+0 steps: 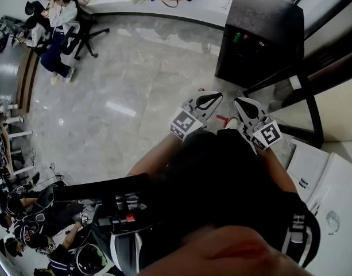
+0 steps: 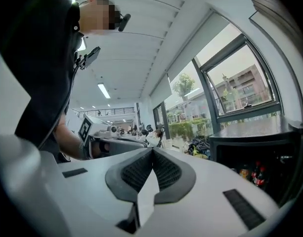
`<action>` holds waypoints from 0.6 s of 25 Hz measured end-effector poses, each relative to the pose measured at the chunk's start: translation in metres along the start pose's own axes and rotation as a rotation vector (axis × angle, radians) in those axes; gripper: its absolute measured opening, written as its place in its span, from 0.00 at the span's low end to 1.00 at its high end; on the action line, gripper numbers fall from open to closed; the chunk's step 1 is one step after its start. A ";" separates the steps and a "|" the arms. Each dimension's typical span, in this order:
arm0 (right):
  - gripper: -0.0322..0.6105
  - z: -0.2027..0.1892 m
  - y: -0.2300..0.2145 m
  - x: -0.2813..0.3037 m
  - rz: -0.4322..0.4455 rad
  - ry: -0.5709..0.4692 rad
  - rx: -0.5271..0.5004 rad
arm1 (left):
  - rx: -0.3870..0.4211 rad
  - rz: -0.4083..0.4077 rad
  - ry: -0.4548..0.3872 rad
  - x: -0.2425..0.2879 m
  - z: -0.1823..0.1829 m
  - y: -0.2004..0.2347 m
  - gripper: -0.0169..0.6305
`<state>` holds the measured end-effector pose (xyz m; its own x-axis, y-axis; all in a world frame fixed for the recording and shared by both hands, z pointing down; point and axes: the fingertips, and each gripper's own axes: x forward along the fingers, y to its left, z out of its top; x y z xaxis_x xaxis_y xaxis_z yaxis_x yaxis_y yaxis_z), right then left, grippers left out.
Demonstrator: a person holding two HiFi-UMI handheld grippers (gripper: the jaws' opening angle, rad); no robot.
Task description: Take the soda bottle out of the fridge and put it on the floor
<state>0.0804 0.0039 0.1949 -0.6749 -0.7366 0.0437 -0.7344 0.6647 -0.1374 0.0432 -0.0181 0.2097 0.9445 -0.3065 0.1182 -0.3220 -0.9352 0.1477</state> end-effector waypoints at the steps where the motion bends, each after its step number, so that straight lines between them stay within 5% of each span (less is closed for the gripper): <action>1: 0.07 0.006 0.001 -0.004 -0.001 -0.007 -0.007 | 0.003 -0.015 0.002 0.002 0.004 -0.005 0.03; 15: 0.07 0.041 -0.006 -0.024 -0.034 -0.034 -0.085 | 0.021 -0.075 -0.022 0.023 0.033 -0.031 0.03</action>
<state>0.1043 0.0125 0.1538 -0.6477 -0.7618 0.0133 -0.7613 0.6463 -0.0518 0.0776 -0.0019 0.1752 0.9673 -0.2388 0.0859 -0.2487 -0.9592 0.1345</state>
